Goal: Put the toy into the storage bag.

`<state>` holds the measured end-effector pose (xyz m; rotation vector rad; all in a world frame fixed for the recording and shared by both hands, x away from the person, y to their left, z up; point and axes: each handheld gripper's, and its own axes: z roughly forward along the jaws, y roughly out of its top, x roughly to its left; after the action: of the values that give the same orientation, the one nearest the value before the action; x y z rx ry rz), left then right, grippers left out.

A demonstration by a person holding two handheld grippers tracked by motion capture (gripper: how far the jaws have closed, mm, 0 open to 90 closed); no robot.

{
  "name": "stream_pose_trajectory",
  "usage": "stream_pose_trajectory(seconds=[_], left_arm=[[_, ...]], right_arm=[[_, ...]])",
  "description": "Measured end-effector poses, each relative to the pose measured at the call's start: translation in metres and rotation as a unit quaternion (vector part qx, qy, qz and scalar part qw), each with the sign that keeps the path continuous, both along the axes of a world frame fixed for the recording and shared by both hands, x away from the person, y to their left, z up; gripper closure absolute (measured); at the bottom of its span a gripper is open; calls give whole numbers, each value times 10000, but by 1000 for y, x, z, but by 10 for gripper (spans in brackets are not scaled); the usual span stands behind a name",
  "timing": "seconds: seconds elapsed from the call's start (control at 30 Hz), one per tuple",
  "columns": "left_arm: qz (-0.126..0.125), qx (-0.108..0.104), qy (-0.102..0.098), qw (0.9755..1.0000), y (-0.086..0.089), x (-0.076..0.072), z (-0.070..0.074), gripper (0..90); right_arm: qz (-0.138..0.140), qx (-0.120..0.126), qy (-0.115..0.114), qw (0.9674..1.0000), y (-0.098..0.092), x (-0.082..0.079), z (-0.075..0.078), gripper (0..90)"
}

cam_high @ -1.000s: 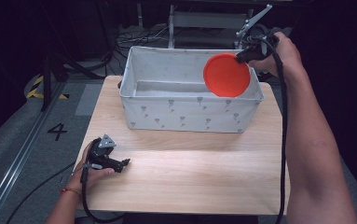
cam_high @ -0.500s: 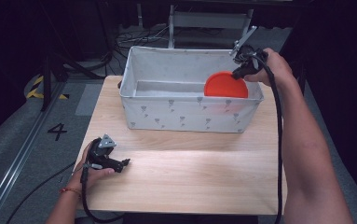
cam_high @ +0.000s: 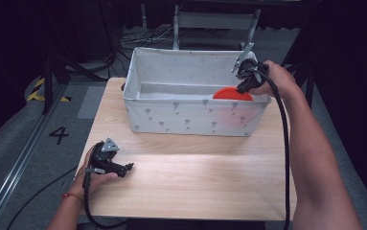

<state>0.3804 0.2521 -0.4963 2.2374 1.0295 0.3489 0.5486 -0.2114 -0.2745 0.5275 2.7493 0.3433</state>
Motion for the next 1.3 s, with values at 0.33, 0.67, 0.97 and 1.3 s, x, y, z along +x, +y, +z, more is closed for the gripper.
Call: stream_pose_trajectory(seconds=[0.33,0.67,0.97,1.3], left_arm=[[1,-7,-4,10000,0,0,0,2],[3,-7,-7,10000,0,0,0,2],[28,-3,-20,10000,0,0,0,2],[31,1,-15,10000,0,0,0,2]], right_arm=[[237,-362,148,9990,9,-1,-12,826],[333,-324,208,9987,10,-1,-25,818],[276,-169,108,9994,7,-4,-20,791],[184,398,-175,9989,-3,-16,-7,677]])
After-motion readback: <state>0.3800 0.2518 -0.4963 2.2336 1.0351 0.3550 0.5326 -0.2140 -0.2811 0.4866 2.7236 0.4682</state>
